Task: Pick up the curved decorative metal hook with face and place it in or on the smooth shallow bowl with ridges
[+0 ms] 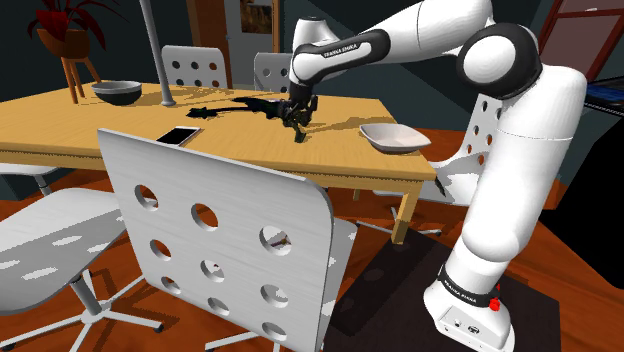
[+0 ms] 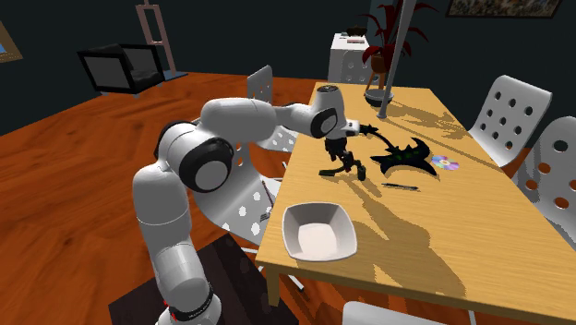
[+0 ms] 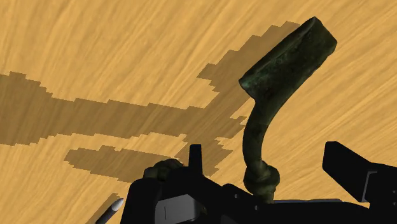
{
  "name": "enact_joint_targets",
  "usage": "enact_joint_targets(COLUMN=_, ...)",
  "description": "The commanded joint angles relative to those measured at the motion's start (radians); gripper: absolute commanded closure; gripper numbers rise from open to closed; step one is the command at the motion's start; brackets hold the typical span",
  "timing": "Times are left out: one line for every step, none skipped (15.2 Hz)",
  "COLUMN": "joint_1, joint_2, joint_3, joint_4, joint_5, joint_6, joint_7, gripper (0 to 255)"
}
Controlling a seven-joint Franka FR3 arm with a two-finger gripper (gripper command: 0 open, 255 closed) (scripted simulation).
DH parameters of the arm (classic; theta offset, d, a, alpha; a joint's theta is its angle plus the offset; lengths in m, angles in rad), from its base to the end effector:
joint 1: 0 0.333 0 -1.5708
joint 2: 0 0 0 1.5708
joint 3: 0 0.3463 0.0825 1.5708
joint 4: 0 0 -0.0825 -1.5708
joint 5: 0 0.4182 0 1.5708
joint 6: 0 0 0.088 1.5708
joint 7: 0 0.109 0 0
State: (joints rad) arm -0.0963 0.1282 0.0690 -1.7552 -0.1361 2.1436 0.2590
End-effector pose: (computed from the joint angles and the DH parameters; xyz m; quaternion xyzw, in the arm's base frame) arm 0.6621 -0.0262 0.5336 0.9834 -0.1132 0.1354 0.0417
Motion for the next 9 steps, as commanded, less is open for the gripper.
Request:
enact_joint_targets(joint_1=-0.002, joint_2=0.013, joint_3=-0.002, joint_4=-0.008, joint_5=-0.002, joint_6=0.023, joint_7=0.000, gripper=0)
enact_joint_targets(joint_1=-0.003, joint_2=0.020, joint_3=-0.003, joint_4=-0.012, joint_5=-0.004, joint_6=0.033, joint_7=0.001, gripper=0)
enact_joint_targets(joint_1=-0.003, joint_2=0.026, joint_3=-0.003, joint_4=-0.016, joint_5=-0.005, joint_6=0.044, joint_7=0.002, gripper=0)
enact_joint_targets(joint_1=-0.004, joint_2=0.037, joint_3=-0.004, joint_4=-0.023, joint_5=-0.006, joint_6=0.061, joint_7=0.003, gripper=0)
enact_joint_targets(joint_1=-0.004, joint_2=0.037, joint_3=-0.004, joint_4=-0.023, joint_5=-0.006, joint_6=0.061, joint_7=0.003, gripper=0)
enact_joint_targets(joint_1=-0.004, joint_2=0.037, joint_3=-0.004, joint_4=-0.023, joint_5=-0.006, joint_6=0.061, joint_7=0.003, gripper=0)
enact_joint_targets(joint_1=-0.004, joint_2=0.037, joint_3=-0.004, joint_4=-0.023, joint_5=-0.006, joint_6=0.061, joint_7=0.003, gripper=0)
enact_joint_targets(joint_1=-0.004, joint_2=0.037, joint_3=-0.004, joint_4=-0.023, joint_5=-0.006, joint_6=0.061, joint_7=0.003, gripper=0)
enact_joint_targets(joint_1=-0.004, joint_2=0.037, joint_3=-0.004, joint_4=-0.023, joint_5=-0.006, joint_6=0.061, joint_7=0.003, gripper=0)
